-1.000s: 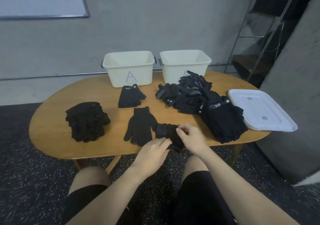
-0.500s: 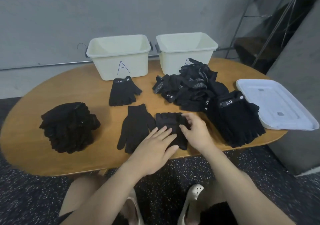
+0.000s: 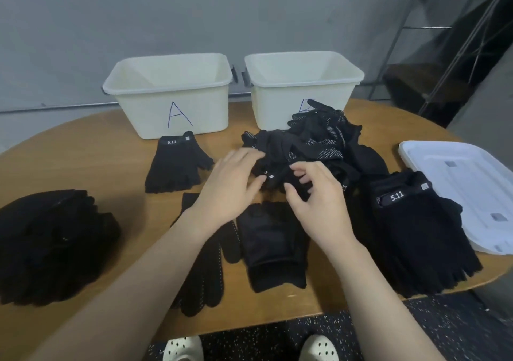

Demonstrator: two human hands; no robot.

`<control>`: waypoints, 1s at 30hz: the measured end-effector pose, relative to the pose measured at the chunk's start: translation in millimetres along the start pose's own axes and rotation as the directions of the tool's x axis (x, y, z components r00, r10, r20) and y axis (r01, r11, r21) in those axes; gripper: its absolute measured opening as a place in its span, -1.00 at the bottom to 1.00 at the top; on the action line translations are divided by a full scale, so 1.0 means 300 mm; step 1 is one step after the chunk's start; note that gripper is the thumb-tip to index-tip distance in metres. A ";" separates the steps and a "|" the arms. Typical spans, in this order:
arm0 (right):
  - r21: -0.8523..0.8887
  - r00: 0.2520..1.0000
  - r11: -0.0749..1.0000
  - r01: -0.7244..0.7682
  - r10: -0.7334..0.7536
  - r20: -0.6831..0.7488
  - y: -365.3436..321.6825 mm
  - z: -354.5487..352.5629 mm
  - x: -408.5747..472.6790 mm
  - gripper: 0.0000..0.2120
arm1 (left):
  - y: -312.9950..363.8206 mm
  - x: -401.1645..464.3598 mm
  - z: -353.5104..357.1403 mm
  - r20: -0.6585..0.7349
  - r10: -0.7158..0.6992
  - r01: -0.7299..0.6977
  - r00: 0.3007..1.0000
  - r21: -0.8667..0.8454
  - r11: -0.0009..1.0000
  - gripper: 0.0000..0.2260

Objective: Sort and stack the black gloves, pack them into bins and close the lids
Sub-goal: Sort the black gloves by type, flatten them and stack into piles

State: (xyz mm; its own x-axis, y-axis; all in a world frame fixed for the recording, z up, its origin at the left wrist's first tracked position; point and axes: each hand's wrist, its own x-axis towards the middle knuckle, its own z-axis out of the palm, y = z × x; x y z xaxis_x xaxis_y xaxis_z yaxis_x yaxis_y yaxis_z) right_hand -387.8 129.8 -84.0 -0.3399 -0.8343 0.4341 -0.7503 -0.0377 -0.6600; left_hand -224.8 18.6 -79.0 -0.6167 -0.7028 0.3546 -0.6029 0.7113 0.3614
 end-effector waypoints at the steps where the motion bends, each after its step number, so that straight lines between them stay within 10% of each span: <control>1: 0.005 1.000 1.000 -0.001 0.001 -0.019 0.011 0.007 0.011 -0.70 | 0.004 0.034 0.010 -0.002 0.004 -0.004 1.000 -0.010 1.000 -0.55; 6: 0.036 0.996 0.998 -0.044 0.046 -0.072 0.060 0.026 0.051 -0.71 | 0.012 0.169 0.023 0.134 0.068 -0.078 0.989 0.068 0.995 -0.45; 11: 0.011 0.996 0.999 -0.041 0.042 -0.073 0.048 0.055 0.071 -0.72 | 0.023 0.182 -0.005 0.091 0.037 -0.052 0.995 0.159 0.986 -0.96; 19: -0.066 0.994 0.993 0.101 -0.103 -0.022 -0.017 0.066 0.095 -0.63 | 0.048 0.004 -0.149 -0.142 -0.274 0.186 0.951 -0.444 0.876 -0.99; 30: 0.177 0.965 0.984 0.037 -0.081 0.250 -0.100 0.083 0.042 -0.48 | 0.072 -0.271 -0.207 -0.110 -0.400 0.227 0.910 -0.674 0.703 -0.96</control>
State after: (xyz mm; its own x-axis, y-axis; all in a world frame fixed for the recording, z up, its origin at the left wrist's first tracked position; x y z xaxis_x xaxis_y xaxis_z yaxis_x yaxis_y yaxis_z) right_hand -355.4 106.6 -74.0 -0.1254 -0.9395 0.3187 -0.6501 -0.1649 -0.7417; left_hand -156.3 90.5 -46.4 -0.2642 -0.9249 0.2733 -0.2227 0.3343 0.9158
